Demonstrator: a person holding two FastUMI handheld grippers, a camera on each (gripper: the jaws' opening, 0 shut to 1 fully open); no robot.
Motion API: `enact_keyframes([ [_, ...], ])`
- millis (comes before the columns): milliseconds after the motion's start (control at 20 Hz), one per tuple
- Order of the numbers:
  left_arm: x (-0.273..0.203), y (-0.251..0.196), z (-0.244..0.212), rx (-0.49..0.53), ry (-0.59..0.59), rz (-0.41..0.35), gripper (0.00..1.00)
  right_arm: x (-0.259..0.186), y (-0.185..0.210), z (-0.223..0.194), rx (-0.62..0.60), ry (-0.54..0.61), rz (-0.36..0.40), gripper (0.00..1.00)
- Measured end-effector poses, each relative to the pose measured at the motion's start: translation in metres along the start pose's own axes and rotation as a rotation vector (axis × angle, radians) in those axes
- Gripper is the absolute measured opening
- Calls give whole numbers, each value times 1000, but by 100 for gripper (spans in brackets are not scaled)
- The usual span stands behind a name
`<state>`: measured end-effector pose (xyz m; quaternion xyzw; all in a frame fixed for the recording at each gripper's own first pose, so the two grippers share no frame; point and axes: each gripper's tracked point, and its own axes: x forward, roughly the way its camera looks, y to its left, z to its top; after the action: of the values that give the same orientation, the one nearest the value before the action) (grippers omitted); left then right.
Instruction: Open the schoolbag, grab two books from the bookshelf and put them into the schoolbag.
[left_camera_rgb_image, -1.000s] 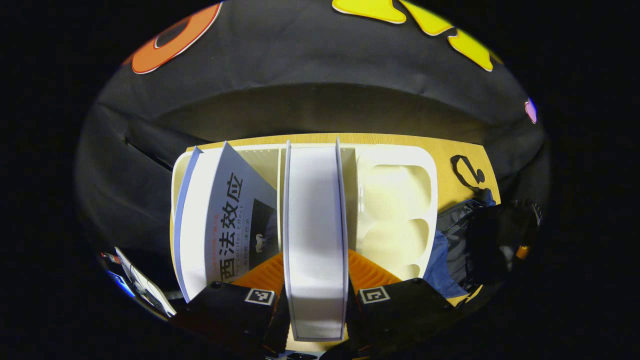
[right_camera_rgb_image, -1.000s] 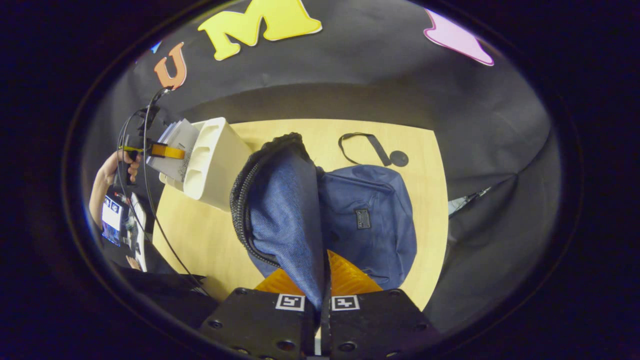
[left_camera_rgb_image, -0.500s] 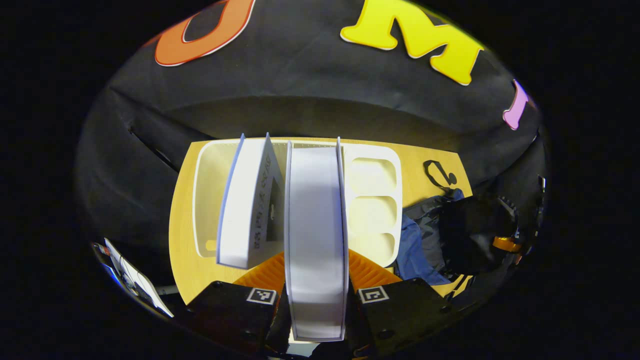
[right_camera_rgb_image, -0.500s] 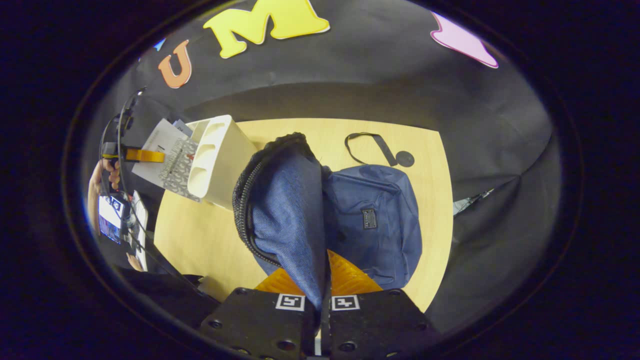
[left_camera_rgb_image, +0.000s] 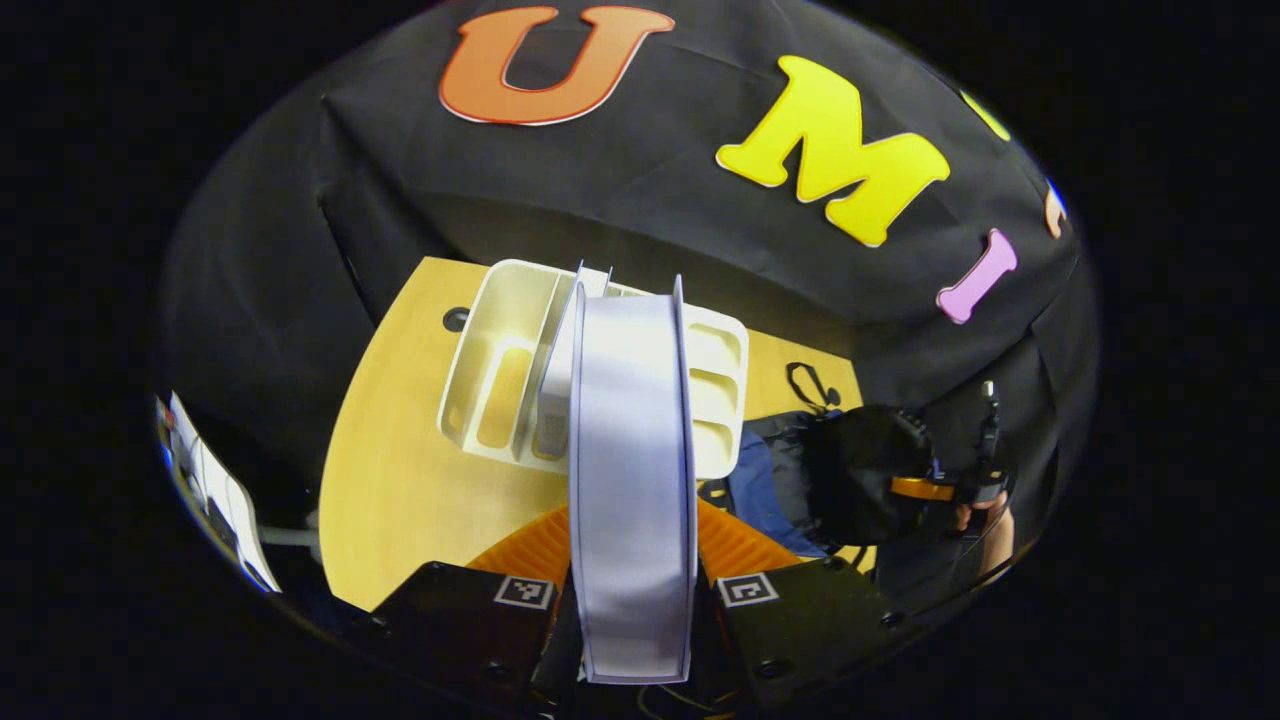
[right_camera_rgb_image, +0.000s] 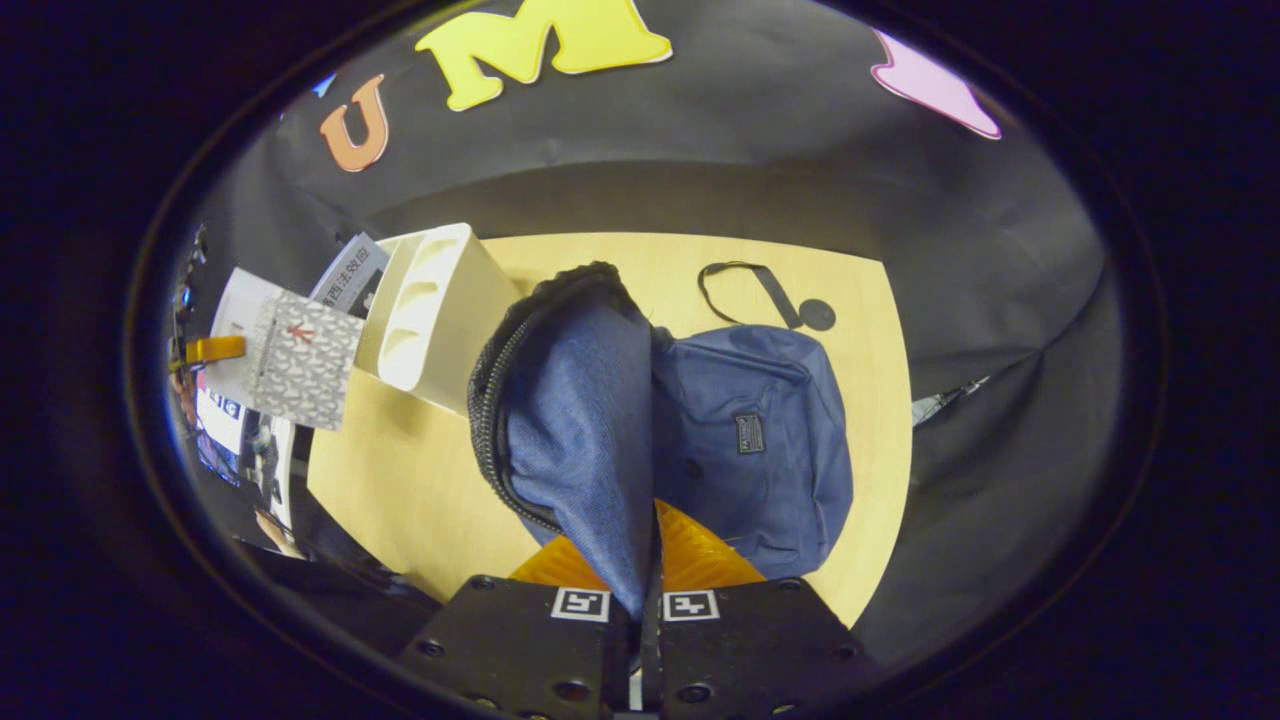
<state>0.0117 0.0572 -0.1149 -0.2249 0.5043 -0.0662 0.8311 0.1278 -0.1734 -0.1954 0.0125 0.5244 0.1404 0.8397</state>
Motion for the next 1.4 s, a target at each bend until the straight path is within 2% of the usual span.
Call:
enact_keyframes([
  [50,-5,-6,-8,-42,-3,-37,49,0,-1,0,8,-1,-3,5],
  [100,-10,-11,-15,-84,0,-78,45,0,-1,0,13,-3,-8,5],
  [250,-17,-29,-38,-171,13,-178,45,-1,0,-2,26,0,-15,5],
  [500,-10,-68,-70,-206,-5,-288,45,-2,-2,-5,26,6,-24,5],
  [550,-7,-79,-78,-210,-5,-314,40,-2,-2,-5,26,5,-23,5],
  [600,-4,-89,-83,-212,-8,-331,40,-3,-3,-5,26,2,-19,5],
  [650,3,-100,-88,-222,-10,-343,50,-4,-3,-6,24,0,-13,5],
  [700,11,-112,-92,-235,-14,-361,45,-4,-3,-6,19,-2,-5,9],
  [750,18,-124,-96,-248,-18,-379,45,-4,-4,-7,15,-2,1,5],
  [1000,71,-175,-113,-309,-55,-434,45,-6,-10,-13,16,3,33,5],
  [1150,104,-205,-120,-332,-61,-502,45,-6,-15,-18,29,8,46,5],
  [1350,149,-228,-135,-331,-49,-526,45,-6,-17,-17,39,0,50,5],
  [1400,159,-234,-137,-331,-52,-536,51,-6,-18,-18,40,-3,49,5],
])
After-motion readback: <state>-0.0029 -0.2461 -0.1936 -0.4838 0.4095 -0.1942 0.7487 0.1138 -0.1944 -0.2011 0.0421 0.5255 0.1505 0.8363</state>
